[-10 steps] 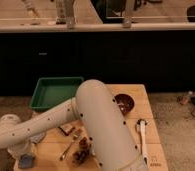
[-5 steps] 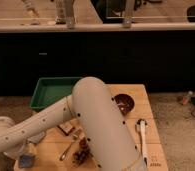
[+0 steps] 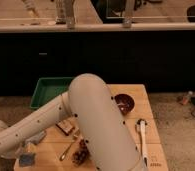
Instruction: Place sponge in paper cup
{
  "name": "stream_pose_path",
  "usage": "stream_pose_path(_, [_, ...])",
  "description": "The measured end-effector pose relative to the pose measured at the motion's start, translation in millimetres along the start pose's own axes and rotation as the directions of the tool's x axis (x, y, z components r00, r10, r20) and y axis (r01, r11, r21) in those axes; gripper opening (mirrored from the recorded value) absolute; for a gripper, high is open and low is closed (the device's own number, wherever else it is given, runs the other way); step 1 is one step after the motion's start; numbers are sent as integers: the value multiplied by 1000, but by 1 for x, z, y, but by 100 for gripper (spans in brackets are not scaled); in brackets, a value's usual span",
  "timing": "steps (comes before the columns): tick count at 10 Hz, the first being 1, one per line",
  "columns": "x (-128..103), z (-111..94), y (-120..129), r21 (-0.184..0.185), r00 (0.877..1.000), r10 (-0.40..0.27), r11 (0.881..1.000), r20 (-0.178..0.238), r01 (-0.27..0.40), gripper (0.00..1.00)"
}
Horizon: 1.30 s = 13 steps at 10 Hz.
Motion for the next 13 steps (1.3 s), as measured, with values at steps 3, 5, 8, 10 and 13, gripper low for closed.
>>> stream_pose_path(3, [-1, -5, 19, -11, 999, 31, 999, -16, -31, 18])
stream_pose_path(5, [-1, -6, 32, -9, 998, 59, 998, -18, -59, 18])
stream_pose_path(8, [0, -5, 53, -5, 994, 106, 994, -16, -106, 18])
stream_pose_path(10, [0, -4, 67, -2, 990, 138, 990, -14, -138, 18])
stream_pose_path(13, [1, -3, 85, 5, 983, 182, 983, -10, -181, 18])
